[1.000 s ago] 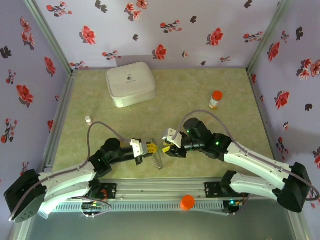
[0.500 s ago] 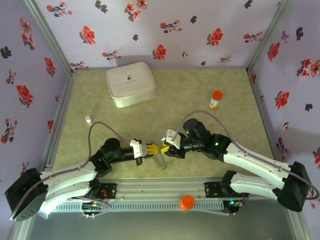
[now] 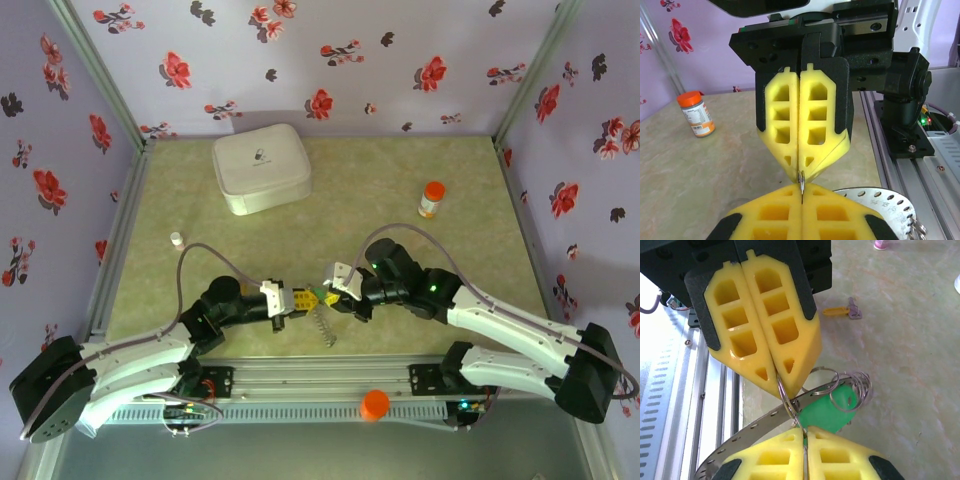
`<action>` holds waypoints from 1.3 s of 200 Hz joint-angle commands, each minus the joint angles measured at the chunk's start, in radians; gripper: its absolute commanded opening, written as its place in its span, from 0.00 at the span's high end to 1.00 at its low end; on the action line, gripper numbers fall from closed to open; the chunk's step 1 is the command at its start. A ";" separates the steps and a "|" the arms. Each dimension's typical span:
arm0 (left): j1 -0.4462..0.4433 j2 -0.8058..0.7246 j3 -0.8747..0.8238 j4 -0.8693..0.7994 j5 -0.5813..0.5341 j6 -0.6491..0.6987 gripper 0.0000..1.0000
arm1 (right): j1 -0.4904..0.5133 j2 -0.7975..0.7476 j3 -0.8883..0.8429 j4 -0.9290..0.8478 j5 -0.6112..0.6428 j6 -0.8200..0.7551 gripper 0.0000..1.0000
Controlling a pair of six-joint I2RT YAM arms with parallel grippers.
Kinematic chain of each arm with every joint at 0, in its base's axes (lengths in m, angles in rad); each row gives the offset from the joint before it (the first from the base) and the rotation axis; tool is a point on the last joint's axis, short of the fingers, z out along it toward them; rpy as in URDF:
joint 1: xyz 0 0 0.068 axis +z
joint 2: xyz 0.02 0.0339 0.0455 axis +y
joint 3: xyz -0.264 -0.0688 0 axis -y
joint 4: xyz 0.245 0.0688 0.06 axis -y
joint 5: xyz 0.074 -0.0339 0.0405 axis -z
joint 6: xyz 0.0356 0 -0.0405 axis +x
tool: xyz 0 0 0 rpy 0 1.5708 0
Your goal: Put the keys on the keyring
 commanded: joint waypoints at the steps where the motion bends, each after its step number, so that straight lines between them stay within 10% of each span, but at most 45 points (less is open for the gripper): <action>1: 0.000 -0.014 0.010 0.046 0.017 -0.012 1.00 | 0.006 -0.001 0.002 -0.011 -0.020 -0.009 0.97; 123: -0.001 0.002 0.025 0.095 0.044 -0.048 1.00 | 0.013 0.031 0.003 0.021 0.013 0.029 1.00; 175: -0.001 0.025 -0.002 0.152 0.021 -0.072 1.00 | 0.012 -0.101 -0.071 0.089 0.035 0.036 0.71; 260: 0.000 0.077 -0.004 0.231 0.026 -0.099 1.00 | 0.011 -0.053 -0.062 0.162 -0.064 0.066 0.82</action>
